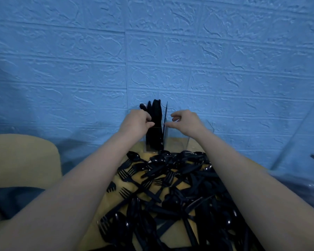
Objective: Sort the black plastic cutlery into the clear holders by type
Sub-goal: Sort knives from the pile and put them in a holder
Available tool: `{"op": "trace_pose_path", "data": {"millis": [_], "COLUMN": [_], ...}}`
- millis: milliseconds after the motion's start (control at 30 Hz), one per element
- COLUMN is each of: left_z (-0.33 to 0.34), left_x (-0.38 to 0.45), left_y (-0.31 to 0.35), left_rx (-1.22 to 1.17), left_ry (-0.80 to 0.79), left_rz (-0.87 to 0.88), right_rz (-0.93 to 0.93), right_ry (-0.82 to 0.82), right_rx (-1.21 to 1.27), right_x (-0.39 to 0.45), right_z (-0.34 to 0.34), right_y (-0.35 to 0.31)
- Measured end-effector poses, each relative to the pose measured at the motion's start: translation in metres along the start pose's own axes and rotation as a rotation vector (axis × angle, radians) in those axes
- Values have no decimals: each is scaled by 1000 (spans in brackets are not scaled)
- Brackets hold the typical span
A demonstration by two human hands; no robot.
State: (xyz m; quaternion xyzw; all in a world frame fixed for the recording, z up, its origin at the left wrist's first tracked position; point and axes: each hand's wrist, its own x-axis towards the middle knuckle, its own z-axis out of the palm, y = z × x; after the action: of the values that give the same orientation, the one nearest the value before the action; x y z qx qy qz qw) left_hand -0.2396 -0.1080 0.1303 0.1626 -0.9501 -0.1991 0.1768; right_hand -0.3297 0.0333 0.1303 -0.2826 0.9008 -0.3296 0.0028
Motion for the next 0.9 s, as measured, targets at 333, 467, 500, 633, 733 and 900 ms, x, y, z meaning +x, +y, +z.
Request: {"op": "trace_pose_path", "data": {"millis": [333, 467, 500, 633, 733, 900], "left_z": [29, 53, 57, 65, 68, 70], "left_x": [-124, -155, -160, -174, -180, -182], "left_y": [52, 64, 65, 71, 75, 77], "left_rx": [-156, 10, 65, 271, 297, 303], "left_ry": [-366, -453, -437, -388, -339, -292], "left_rz": [187, 157, 153, 190, 171, 195], "right_rz": [10, 82, 94, 160, 205, 186], "right_ry": [13, 51, 34, 38, 85, 119], "right_rx": [-58, -156, -188, -237, -235, -183], "right_x": [-121, -158, -164, -188, -202, -209], "right_z": [-56, -47, -42, -34, -31, -19], "right_y": [24, 40, 42, 53, 60, 69]}}
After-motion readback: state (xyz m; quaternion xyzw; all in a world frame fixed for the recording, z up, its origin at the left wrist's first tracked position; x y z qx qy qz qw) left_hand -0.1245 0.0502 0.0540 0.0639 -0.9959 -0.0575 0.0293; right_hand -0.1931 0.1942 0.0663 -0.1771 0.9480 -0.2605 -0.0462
